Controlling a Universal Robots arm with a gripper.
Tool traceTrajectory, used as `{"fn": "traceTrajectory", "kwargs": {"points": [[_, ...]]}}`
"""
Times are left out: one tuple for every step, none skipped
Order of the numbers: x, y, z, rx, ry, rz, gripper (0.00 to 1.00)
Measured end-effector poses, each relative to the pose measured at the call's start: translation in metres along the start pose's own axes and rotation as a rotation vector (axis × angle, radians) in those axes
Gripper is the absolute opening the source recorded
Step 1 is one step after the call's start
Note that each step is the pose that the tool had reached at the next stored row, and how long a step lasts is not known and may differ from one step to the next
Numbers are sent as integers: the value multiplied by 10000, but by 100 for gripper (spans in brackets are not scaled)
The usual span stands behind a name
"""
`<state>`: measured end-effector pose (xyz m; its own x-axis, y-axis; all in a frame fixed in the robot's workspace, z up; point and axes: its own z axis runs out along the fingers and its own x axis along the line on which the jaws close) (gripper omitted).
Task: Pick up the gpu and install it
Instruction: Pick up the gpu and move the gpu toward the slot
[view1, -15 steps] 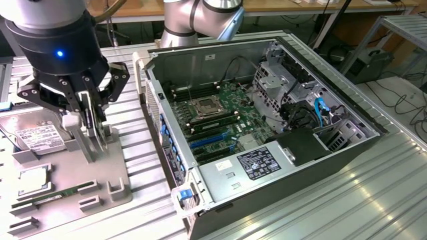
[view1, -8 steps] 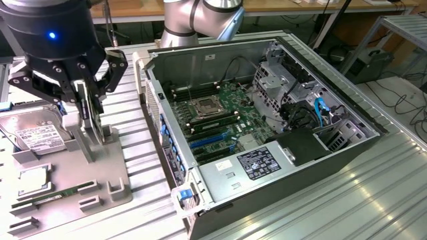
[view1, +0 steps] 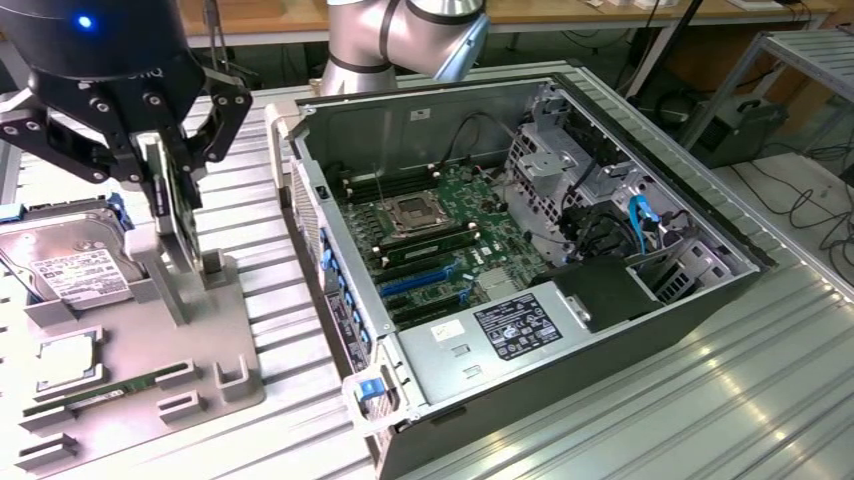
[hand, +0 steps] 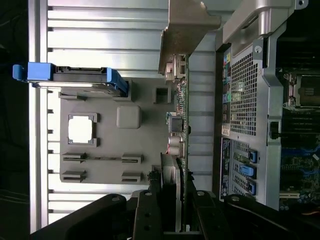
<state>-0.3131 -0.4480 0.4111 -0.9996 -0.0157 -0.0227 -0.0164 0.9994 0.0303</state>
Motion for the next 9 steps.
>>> {"fn": "traceTrajectory", "kwargs": {"points": [[-1, 0, -4, 110, 3, -2, 28], [-1, 0, -13, 171, 5, -2, 28], [-2, 2, -41, 189, 5, -3, 28], [-4, 4, -72, 192, 5, -3, 28], [-5, 5, -95, 195, 5, -3, 28], [-6, 6, -132, 198, 6, -3, 28], [-7, 7, -154, 197, 5, -3, 28], [-7, 7, -163, 198, 6, -2, 28], [-7, 7, -163, 197, 2, -2, 28]]}}
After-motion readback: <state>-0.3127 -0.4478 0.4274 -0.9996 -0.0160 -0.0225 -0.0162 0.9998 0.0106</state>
